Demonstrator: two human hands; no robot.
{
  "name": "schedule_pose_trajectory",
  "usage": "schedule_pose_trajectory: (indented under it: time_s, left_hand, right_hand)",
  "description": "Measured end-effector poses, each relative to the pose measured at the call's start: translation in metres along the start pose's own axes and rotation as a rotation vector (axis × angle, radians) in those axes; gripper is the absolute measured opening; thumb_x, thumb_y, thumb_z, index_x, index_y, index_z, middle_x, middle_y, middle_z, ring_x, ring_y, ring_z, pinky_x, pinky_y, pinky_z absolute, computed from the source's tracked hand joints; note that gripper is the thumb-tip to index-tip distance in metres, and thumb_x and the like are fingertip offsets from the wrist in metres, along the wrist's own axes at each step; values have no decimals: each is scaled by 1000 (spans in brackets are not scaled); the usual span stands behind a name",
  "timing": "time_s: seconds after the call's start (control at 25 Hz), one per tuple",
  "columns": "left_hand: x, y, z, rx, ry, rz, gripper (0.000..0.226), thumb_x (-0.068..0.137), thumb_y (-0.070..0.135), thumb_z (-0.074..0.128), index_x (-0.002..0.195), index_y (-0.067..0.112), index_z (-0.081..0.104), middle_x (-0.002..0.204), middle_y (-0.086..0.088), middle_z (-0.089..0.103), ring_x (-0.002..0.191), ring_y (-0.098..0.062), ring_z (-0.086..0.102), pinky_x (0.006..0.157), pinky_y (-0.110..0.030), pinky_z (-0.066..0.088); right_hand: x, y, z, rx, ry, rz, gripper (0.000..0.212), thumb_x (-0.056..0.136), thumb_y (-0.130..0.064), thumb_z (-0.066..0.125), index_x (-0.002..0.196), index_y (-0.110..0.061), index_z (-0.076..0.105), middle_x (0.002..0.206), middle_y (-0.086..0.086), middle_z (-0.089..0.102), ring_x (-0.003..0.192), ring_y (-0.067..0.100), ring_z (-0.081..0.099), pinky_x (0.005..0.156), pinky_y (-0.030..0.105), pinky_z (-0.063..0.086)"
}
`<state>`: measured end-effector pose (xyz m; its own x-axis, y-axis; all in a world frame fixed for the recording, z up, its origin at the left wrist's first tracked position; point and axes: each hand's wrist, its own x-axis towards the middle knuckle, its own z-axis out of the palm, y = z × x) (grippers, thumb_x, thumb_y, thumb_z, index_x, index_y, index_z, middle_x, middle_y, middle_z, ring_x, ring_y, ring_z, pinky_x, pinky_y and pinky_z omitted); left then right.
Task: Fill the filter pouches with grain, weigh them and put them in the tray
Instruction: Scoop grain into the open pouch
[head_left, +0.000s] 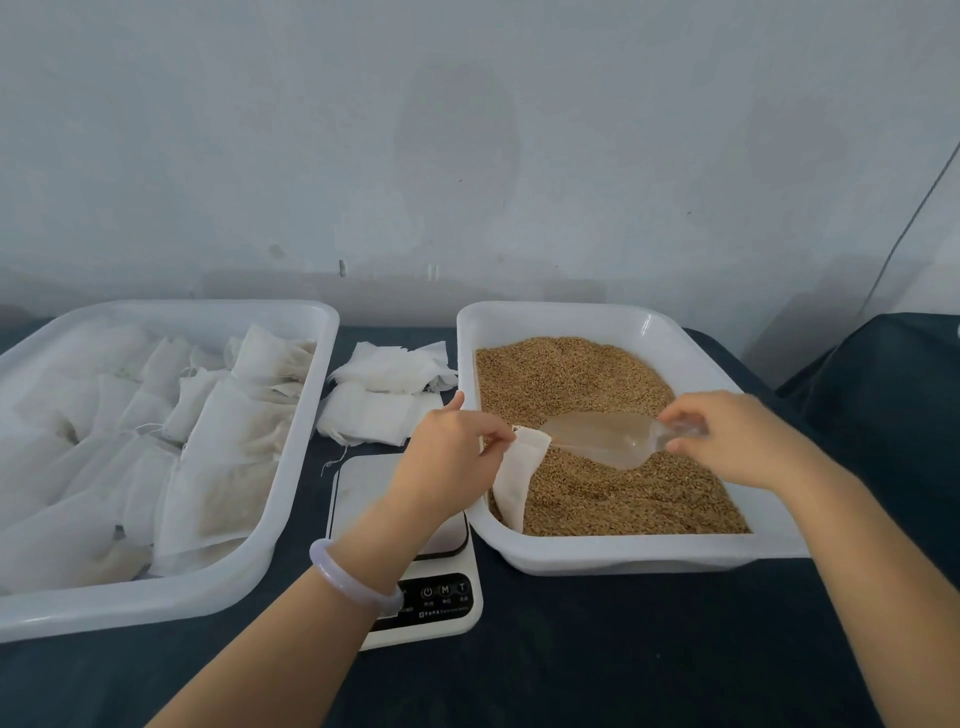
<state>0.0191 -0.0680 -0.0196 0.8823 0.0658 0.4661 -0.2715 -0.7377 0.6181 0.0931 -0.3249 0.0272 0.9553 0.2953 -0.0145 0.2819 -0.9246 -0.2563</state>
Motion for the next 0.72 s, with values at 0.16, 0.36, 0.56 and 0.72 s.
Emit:
schedule_pose_trajectory:
  time_s: [0.16,0.36,0.56,0.72]
  left_hand:
    - [1,5,-3,-163,71,-69,12,81,5,69,84,13,77,81,8,73,69,11,60,96,-8,38]
    - [15,17,-31,-296,92,-123,22,80,7,70,75,28,71,75,17,69,73,4,65,64,-9,51]
    - [21,24,-68,-262,198,-152,26,78,10,69,69,35,67,66,20,68,62,0,66,62,-14,52]
    - [9,14,-86,-234,199,-105,30,75,15,74,85,41,61,75,22,67,69,5,64,64,-10,50]
  right_hand:
    - [1,-6,32,-65,-84,13,26,86,-28,64,112,-25,60,113,-6,64,94,12,60,85,28,49]
    - [2,-30,32,117,-39,-33,52,80,-43,66,125,-20,55,126,-8,57,110,8,55,95,25,42]
    - [-7,-121,16,704,-102,-307,50,63,-70,64,103,-42,61,96,-27,66,87,-10,60,66,9,44]
    - [9,-169,38,612,4,-385,5,81,-33,64,77,-29,63,65,-18,62,63,-7,56,58,15,39]
